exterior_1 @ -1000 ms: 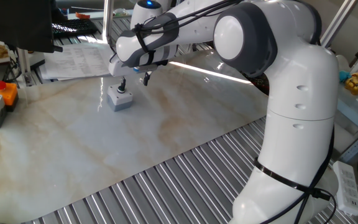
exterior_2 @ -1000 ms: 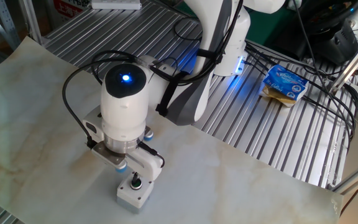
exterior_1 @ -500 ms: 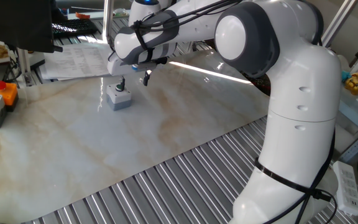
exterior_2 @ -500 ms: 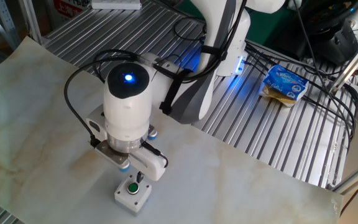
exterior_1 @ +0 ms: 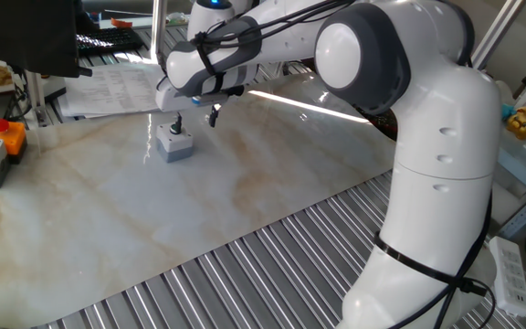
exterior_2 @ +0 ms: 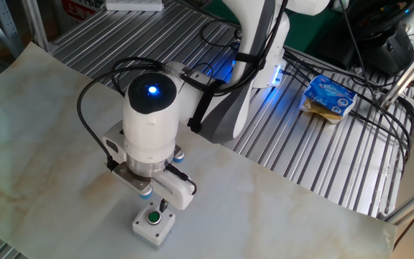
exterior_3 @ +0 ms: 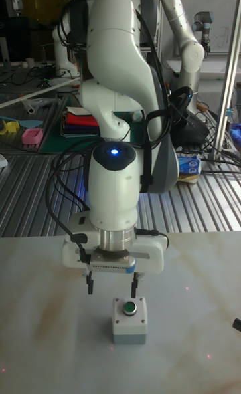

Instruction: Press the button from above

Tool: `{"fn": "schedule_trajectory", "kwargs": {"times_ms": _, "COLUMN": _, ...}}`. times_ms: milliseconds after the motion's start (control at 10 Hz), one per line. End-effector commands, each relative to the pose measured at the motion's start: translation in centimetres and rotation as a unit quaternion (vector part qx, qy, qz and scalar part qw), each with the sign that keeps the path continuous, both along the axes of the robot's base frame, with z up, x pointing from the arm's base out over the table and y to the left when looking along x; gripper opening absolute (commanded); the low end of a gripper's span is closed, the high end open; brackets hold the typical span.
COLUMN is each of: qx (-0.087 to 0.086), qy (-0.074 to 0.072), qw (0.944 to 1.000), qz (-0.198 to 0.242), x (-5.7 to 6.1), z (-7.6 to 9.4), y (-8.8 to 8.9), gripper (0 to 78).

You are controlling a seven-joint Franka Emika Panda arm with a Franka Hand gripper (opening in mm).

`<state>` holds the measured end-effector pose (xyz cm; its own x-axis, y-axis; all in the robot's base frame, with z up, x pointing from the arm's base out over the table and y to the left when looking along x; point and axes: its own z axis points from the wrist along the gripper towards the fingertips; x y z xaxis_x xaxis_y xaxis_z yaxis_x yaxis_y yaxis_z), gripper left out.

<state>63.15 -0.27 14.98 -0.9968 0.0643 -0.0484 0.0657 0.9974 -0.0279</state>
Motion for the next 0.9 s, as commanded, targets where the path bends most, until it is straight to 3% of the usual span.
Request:
{"fn": "schedule_trajectory", "kwargs": {"times_ms": 100, "qx": 0.001, "qy": 0.002, "qw": 1.0000, "qz": 0.001, "x": 0.07, "z": 0.16, "y": -0.01, "gripper": 77.3}}
{"fn": "schedule_trajectory", "kwargs": {"times_ms": 900, "qx": 0.002, "qy": 0.004, "qw": 1.0000, "qz": -0.002, "x": -0.22, "z": 0.76, "y": -0.38, "gripper": 77.3}}
